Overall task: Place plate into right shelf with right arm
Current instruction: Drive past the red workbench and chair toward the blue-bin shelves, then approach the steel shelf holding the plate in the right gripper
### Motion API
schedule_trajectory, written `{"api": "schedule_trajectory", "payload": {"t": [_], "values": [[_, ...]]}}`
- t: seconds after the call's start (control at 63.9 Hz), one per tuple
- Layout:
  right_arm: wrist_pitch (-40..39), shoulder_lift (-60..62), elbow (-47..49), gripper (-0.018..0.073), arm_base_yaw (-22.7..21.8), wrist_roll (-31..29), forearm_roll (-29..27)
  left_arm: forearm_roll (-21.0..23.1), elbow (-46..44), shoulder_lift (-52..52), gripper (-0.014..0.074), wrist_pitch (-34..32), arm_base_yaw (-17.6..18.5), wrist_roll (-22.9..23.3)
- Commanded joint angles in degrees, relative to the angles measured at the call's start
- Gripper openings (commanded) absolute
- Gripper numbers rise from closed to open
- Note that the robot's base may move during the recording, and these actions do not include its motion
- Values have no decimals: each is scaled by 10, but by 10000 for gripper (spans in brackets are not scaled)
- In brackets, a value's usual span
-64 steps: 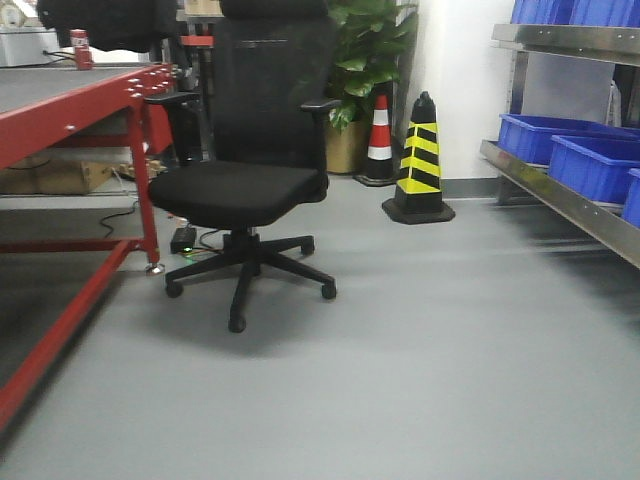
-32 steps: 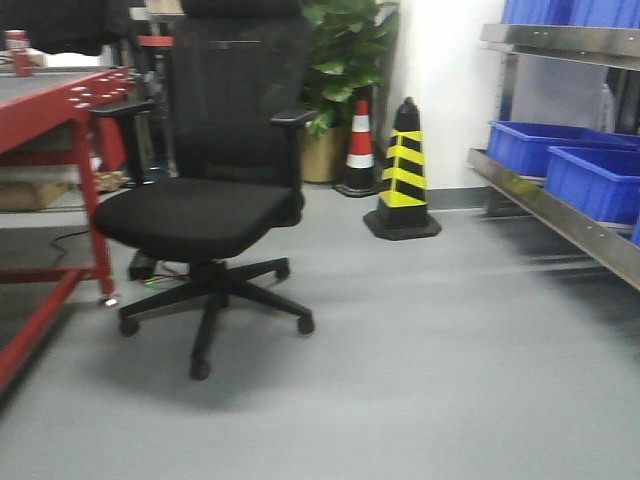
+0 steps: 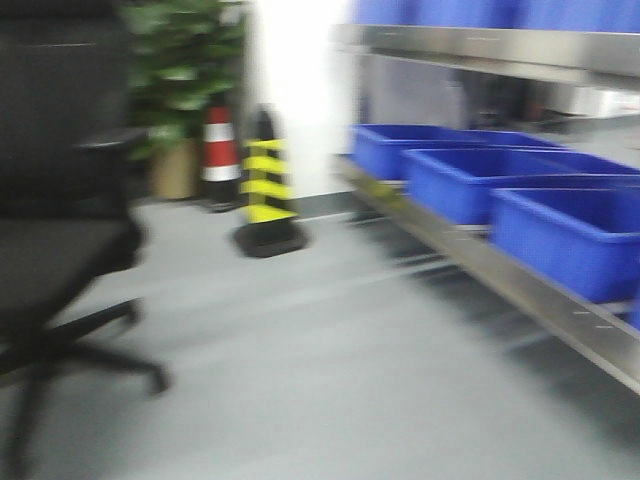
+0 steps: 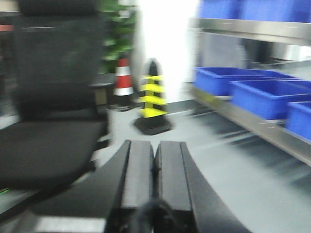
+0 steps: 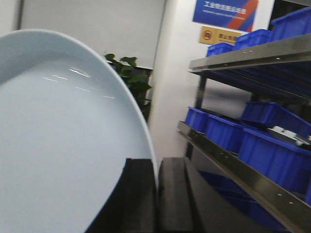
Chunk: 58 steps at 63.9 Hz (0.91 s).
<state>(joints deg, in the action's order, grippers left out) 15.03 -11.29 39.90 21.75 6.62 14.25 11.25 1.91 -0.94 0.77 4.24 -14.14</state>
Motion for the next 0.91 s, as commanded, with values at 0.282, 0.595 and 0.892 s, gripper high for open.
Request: {"api": "schedule_trajectory", "payload": {"t": [0.282,0.595,0.892], "values": [[-49,-11,15,64,-1,-1,7,1,5,-7,-47,-51,1,1],[-50,-11,15,64,-1,-1,7,1,5,-7,-47,-51,1,1],[-50,-11,15,64,-1,-1,7,1,5,-7,-47,-51,0,1]]}}
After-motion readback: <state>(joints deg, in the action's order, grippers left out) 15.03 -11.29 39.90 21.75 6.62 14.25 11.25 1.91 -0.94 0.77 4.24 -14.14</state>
